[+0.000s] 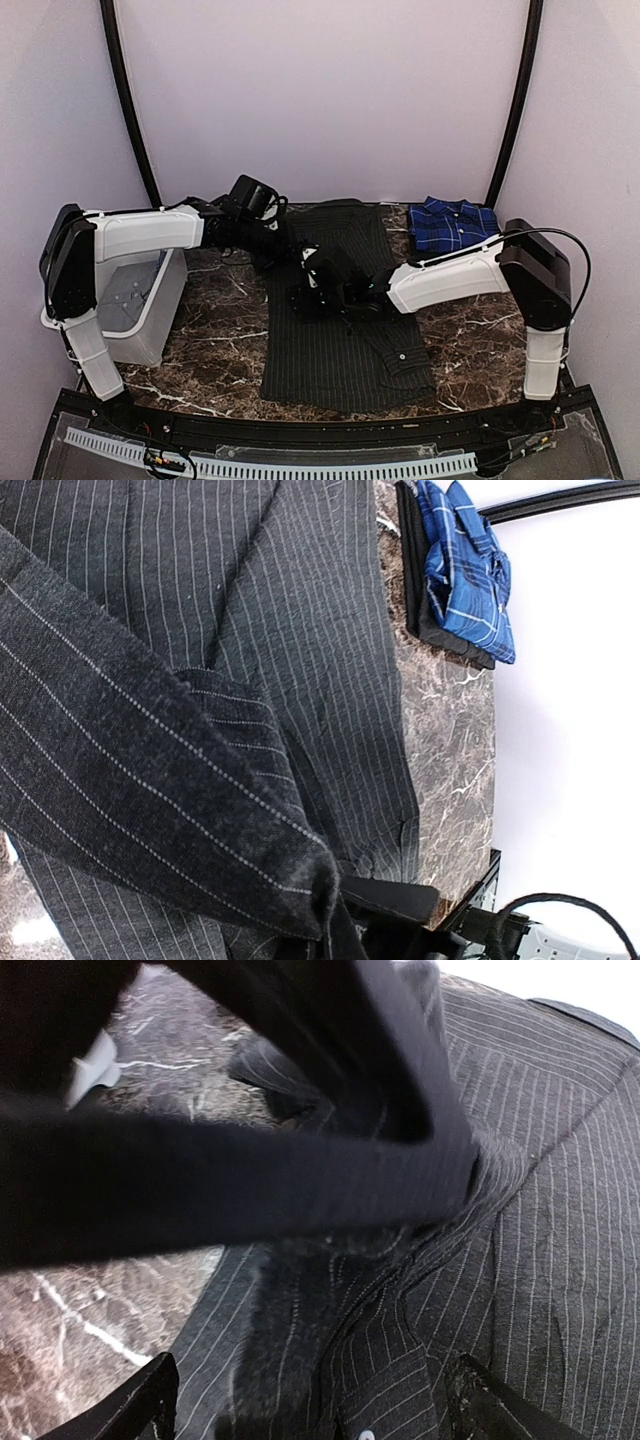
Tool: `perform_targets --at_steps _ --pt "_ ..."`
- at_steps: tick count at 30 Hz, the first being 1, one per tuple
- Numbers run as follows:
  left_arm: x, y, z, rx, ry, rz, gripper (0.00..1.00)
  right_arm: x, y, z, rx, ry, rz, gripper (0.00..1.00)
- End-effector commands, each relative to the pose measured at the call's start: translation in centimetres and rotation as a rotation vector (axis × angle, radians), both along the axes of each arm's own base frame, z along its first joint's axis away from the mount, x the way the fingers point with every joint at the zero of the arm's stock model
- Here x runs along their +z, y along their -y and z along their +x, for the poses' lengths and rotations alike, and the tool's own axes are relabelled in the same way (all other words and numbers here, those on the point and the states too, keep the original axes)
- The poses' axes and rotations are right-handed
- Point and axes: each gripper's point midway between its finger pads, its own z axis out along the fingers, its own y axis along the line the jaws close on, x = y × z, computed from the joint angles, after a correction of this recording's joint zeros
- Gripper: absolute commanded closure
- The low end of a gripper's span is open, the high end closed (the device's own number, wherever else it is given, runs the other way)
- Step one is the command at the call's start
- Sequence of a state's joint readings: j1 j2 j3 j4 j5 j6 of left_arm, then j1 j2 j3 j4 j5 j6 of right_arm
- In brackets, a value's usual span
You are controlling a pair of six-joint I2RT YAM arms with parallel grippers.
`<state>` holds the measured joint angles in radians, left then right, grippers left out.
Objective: Fold and stack the long sleeve shirts
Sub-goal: Pass from the left arm to the right
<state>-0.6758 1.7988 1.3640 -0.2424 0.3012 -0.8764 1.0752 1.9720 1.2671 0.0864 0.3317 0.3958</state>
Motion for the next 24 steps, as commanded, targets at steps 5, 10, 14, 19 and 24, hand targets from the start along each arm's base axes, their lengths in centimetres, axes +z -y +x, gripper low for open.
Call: perform_targets --at_steps 5,10,14,19,24 --pt "3.5 0.2 0.6 -0.001 0.057 -0.056 1.0 -0.5 2.4 2.6 -0.186 0.023 -0.045 0.29" --pt "3.6 -0.6 1.1 0.01 0.083 -0.027 1.0 1.8 3.6 3.0 -0.184 0.021 -0.024 0.7" --pt "3.5 0.0 1.9 -0.034 0.114 -0.008 0.98 4.5 3.3 3.2 -0.104 -0.007 -0.033 1.0" --pt "5.2 1.0 2.4 -0.093 0.175 -0.026 0.82 7.7 4.1 5.0 -0.028 -0.079 -0.003 1.0" --pt "7.7 0.4 1.0 -0.127 0.226 -0.051 0.61 9.5 7.3 7.5 0.003 -0.161 0.053 1.0"
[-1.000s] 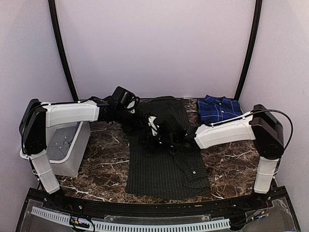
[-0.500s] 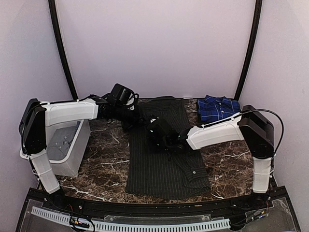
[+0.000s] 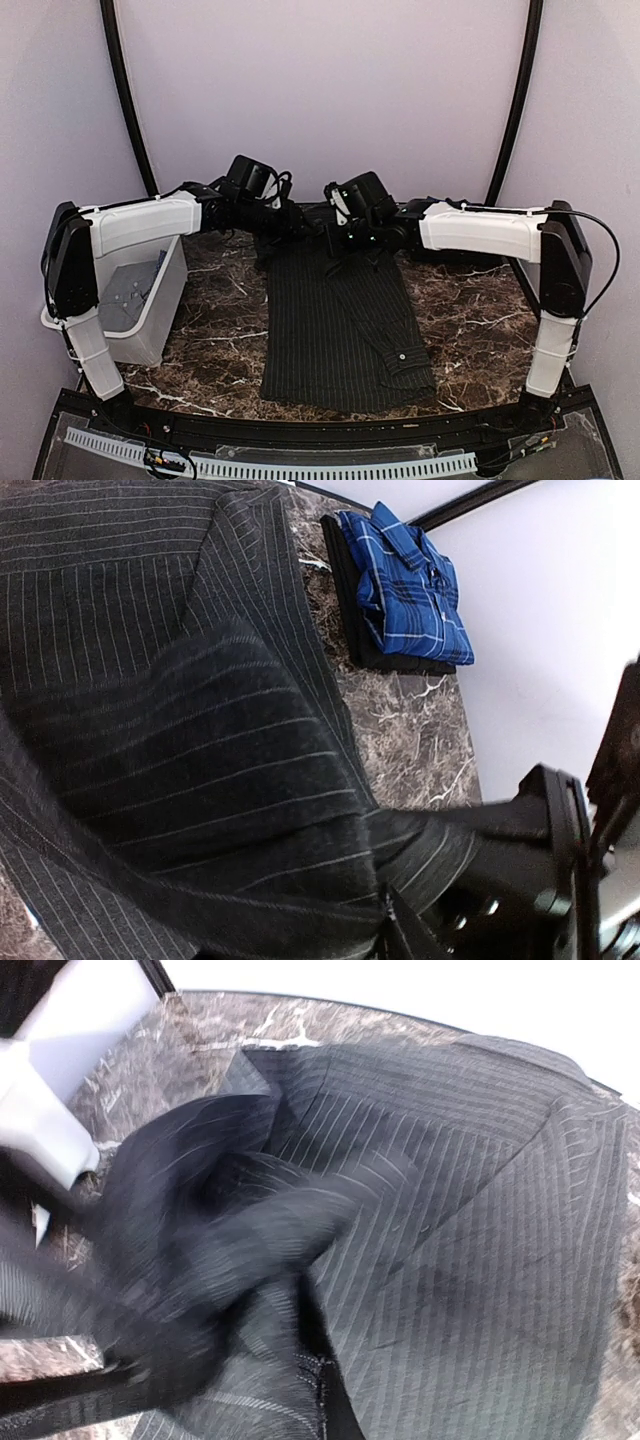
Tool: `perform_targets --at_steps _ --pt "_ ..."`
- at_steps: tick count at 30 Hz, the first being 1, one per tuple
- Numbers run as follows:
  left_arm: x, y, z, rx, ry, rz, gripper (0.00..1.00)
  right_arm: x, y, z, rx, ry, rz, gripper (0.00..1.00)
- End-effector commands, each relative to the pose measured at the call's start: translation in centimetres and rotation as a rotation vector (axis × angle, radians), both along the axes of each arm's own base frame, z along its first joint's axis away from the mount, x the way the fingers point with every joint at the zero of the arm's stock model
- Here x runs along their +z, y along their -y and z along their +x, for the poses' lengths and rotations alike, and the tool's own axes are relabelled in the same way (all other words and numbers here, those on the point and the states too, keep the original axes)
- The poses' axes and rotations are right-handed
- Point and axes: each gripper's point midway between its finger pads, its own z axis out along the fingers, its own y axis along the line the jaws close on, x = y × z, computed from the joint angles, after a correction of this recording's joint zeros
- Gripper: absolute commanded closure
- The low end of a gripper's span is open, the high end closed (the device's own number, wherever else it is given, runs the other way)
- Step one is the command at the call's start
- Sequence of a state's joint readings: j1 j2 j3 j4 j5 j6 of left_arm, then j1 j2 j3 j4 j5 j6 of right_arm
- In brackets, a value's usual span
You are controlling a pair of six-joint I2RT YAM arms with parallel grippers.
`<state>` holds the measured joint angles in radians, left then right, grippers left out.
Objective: Fold and stack the long sleeve shirts
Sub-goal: Pass from the left arm to the right, then pick up the shirt from the center of the board.
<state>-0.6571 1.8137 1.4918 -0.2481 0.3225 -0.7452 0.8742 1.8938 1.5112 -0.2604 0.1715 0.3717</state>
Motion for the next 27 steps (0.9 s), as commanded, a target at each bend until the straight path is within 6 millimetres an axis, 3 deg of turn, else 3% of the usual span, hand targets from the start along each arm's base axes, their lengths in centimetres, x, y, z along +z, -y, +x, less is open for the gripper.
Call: perform_targets --at_steps 1,5,6,7,8,9,10,13,15,17,23,27 --pt "3.2 -1.0 -1.7 -0.05 0.064 -0.021 0.57 1.9 3.6 1.6 0.052 -0.089 0.047 1.0" --pt "3.7 -3.3 -4.4 -0.04 0.066 -0.01 0.49 1.6 7.2 3.7 0.005 -0.132 0.07 1.0" --pt "2.0 -4.1 -5.2 -0.034 0.028 0.021 0.48 1.3 7.9 3.9 -0.008 -0.144 0.075 1.0" --pt "2.1 -4.6 -5.9 -0.03 0.024 0.022 0.48 1.0 8.6 4.1 -0.019 -0.154 0.08 1.0" --pt "0.1 -5.5 -6.7 -0.019 -0.021 0.059 0.49 0.4 9.3 4.2 -0.035 -0.171 0.084 1.0" --pt "-0.2 -6.0 -7.3 -0.016 -0.032 0.067 0.49 -0.3 10.0 4.1 -0.047 -0.191 0.084 1.0" --pt "-2.4 -6.9 -8.4 -0.012 -0.08 0.106 0.5 -1.0 10.6 4.1 -0.059 -0.204 0.088 1.0" --pt "-5.6 -8.3 -11.0 -0.029 -0.175 0.143 0.52 -3.7 12.0 3.4 -0.087 -0.252 0.053 1.0" --pt "-8.8 -9.3 -13.8 -0.053 -0.263 0.181 0.53 -5.3 12.6 2.9 -0.101 -0.274 0.025 1.0" --pt "-10.3 -9.6 -15.9 -0.084 -0.315 0.197 0.55 -6.6 13.1 2.4 -0.108 -0.294 0.003 1.0" --pt "-13.1 -10.4 -22.1 -0.158 -0.455 0.25 0.58 -7.2 13.0 1.5 -0.091 -0.312 0.014 1.0" --pt "-14.0 -10.3 -25.1 -0.207 -0.52 0.228 0.58 -8.0 12.9 1.5 -0.083 -0.324 0.011 1.0"
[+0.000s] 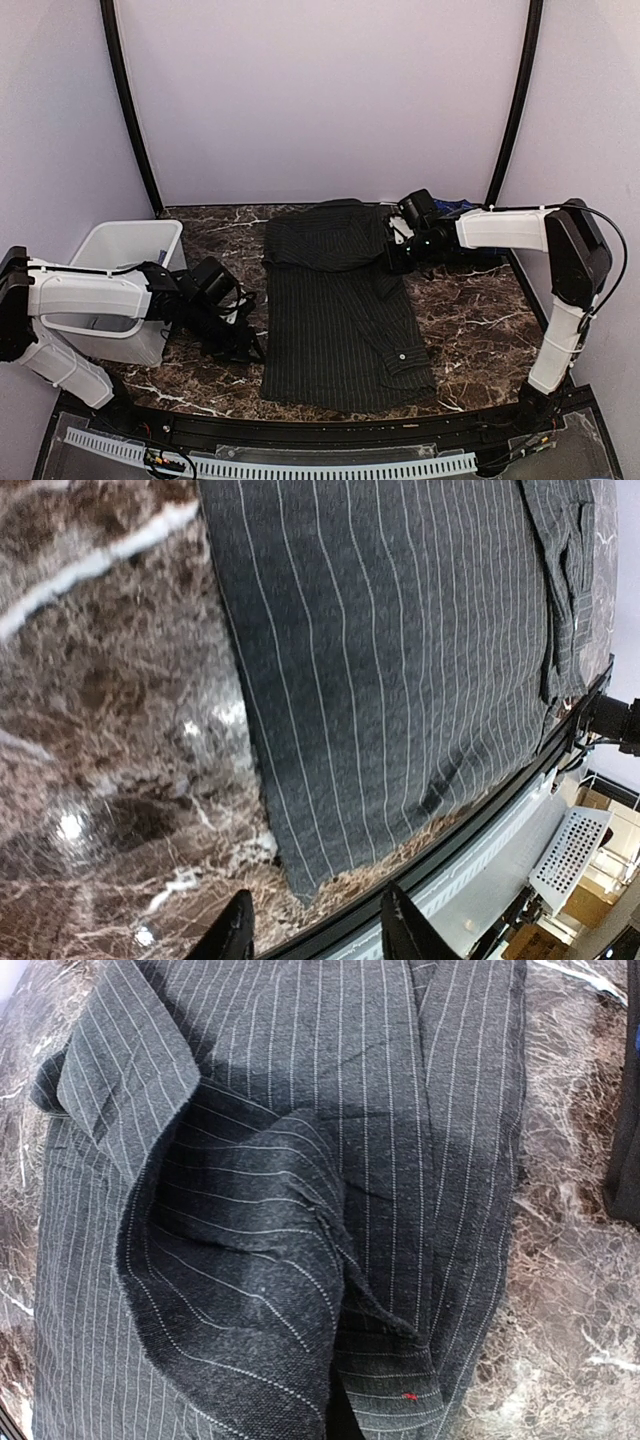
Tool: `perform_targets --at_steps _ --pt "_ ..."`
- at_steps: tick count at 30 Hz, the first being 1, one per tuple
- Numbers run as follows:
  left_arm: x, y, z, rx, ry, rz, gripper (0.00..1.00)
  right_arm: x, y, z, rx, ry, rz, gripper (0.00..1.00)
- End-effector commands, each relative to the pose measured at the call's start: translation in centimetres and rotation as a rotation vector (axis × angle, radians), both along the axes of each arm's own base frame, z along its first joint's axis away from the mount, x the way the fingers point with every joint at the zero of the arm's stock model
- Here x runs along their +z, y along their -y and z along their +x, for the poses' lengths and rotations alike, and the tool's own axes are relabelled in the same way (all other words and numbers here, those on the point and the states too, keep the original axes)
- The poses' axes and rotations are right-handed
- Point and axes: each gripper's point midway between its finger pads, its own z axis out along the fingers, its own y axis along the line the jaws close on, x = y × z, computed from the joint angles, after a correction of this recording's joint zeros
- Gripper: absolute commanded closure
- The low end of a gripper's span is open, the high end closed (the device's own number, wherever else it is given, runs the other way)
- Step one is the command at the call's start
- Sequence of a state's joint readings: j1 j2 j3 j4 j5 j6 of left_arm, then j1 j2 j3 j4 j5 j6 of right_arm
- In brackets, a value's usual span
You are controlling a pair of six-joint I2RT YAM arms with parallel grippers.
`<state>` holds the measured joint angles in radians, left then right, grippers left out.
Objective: Fold and stack the long sleeve shirts
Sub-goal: Pick up the shirt from the center of the board.
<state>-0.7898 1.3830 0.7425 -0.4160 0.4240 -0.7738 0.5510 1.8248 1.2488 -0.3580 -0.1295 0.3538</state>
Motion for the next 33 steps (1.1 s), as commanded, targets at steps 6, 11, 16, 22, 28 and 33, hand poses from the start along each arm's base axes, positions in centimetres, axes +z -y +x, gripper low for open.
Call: perform_targets --at_steps 6,11,16,22,28,33 --pt "-1.7 0.7 -4.1 -0.052 -0.126 -0.002 0.58 -1.4 -0.1 -0.1 0.002 -0.002 0.005 1.0" --pt "-2.4 1.4 -4.6 -0.082 -0.152 0.016 0.64 -2.6 0.1 -0.8 -0.001 -0.018 0.006 1.0" --pt "-3.4 1.7 -5.1 -0.088 -0.193 0.021 0.75 -3.3 0.0 -1.2 -0.005 -0.031 0.025 1.0" --pt "-4.2 1.5 -5.3 -0.066 -0.227 0.043 0.96 -3.7 -0.6 -1.6 -0.003 -0.04 0.055 1.0" --pt "-4.6 -1.4 -5.3 0.004 -0.242 0.138 1.0 -3.8 -2.4 -2.4 0.027 -0.051 0.075 1.0" --pt "-4.2 -4.6 -4.6 0.059 -0.231 0.194 1.0 -2.4 -4.1 -2.3 0.059 -0.037 0.093 1.0"
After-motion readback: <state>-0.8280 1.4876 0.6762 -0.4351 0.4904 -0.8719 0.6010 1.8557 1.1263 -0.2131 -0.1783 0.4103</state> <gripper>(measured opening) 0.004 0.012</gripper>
